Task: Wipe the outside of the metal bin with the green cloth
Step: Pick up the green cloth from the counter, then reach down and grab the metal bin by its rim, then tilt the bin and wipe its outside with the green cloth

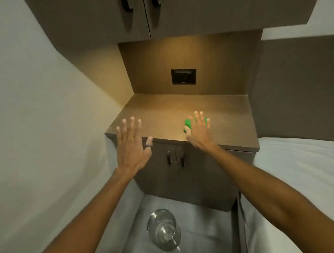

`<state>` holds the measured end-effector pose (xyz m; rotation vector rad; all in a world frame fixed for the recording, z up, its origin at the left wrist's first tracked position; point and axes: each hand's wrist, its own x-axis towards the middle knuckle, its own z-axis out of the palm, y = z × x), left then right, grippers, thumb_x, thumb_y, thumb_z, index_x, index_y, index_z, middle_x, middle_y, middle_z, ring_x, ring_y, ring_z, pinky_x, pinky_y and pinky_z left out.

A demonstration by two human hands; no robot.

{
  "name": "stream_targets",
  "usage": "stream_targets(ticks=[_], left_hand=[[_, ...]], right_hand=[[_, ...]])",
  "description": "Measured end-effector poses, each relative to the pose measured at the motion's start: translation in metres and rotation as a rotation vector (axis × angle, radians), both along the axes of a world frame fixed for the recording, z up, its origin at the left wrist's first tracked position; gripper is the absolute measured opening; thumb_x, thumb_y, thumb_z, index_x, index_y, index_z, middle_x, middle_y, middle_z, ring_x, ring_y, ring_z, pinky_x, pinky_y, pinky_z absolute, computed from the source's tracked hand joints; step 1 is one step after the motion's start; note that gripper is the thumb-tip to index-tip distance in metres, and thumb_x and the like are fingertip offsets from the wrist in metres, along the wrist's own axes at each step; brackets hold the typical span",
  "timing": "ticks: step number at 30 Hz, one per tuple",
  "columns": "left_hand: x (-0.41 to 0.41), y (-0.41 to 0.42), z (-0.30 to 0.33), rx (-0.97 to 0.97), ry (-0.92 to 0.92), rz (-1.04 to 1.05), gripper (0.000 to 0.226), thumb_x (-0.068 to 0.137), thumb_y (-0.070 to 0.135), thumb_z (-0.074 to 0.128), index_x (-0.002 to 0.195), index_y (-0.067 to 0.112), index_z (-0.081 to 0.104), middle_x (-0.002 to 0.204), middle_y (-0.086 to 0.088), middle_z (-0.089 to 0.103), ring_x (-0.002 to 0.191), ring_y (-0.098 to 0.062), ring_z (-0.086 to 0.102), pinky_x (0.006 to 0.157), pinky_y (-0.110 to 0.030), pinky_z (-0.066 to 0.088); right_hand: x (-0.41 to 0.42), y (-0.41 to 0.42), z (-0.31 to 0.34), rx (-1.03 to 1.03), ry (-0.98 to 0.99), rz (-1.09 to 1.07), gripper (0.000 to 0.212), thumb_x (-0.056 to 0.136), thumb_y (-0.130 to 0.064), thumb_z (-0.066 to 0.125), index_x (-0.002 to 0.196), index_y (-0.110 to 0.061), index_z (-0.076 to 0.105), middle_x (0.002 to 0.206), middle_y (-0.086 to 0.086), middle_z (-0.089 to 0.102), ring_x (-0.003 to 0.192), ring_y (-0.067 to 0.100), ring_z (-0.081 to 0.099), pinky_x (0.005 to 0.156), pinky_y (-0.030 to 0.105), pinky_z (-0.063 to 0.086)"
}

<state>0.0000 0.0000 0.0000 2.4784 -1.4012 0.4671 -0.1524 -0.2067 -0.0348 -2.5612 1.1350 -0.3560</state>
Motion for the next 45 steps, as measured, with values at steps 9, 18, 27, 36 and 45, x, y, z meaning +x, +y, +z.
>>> stream_targets(ticks=[9, 18, 27, 36, 45], left_hand=[[0.011, 0.006, -0.058, 0.243, 0.056, -0.034, 0.069, 0.102, 0.050, 0.031, 0.159, 0.014, 0.020, 0.170, -0.011, 0.016, 0.157, -0.030, -0.002, 0.126, -0.046, -0.004], [0.015, 0.054, -0.134, 0.298, 0.290, -0.102, 0.062, 0.103, 0.039, 0.042, 0.155, 0.010, 0.031, 0.165, -0.012, 0.031, 0.157, -0.032, 0.009, 0.127, -0.047, 0.005], [-0.016, 0.087, -0.336, 0.578, 1.066, 0.107, 0.048, 0.097, 0.024, 0.060, 0.143, 0.014, 0.050, 0.144, -0.014, 0.057, 0.131, -0.034, 0.053, 0.105, -0.036, 0.041], [-0.027, 0.071, -0.695, 0.847, 0.831, -0.076, 0.064, 0.082, 0.033, 0.076, 0.137, 0.014, 0.051, 0.128, -0.014, 0.067, 0.119, -0.034, 0.064, 0.096, -0.045, 0.055], [0.019, 0.084, -0.740, 0.427, 0.766, -0.011, 0.007, 0.081, 0.011, 0.077, 0.082, 0.017, 0.073, 0.070, 0.011, 0.063, 0.061, 0.001, 0.061, 0.060, -0.007, 0.042]], right_hand=[[0.040, -0.067, -0.050, 0.090, 0.206, -0.072, 0.071, 0.106, -0.058, 0.048, 0.164, -0.021, 0.031, 0.176, 0.015, 0.022, 0.167, 0.034, 0.013, 0.135, 0.060, 0.015], [0.043, 0.020, -0.097, -0.083, -0.104, 0.087, 0.046, 0.087, -0.023, 0.061, 0.133, -0.023, 0.064, 0.140, 0.004, 0.066, 0.140, 0.029, 0.058, 0.109, 0.050, 0.042], [0.003, 0.128, -0.312, 0.619, -0.154, -0.132, 0.057, 0.089, -0.004, 0.067, 0.144, -0.015, 0.061, 0.146, 0.010, 0.066, 0.139, 0.031, 0.060, 0.119, 0.046, 0.048], [-0.020, 0.170, -0.673, 1.269, -0.617, -0.934, 0.047, 0.097, 0.000, 0.068, 0.140, -0.017, 0.064, 0.116, 0.004, 0.071, 0.108, 0.028, 0.071, 0.096, 0.040, 0.064], [-0.043, 0.209, -0.744, 1.406, -0.878, -1.162, 0.040, 0.094, 0.000, 0.071, 0.133, -0.010, 0.069, 0.105, 0.005, 0.079, 0.086, 0.016, 0.079, 0.074, 0.025, 0.067]])
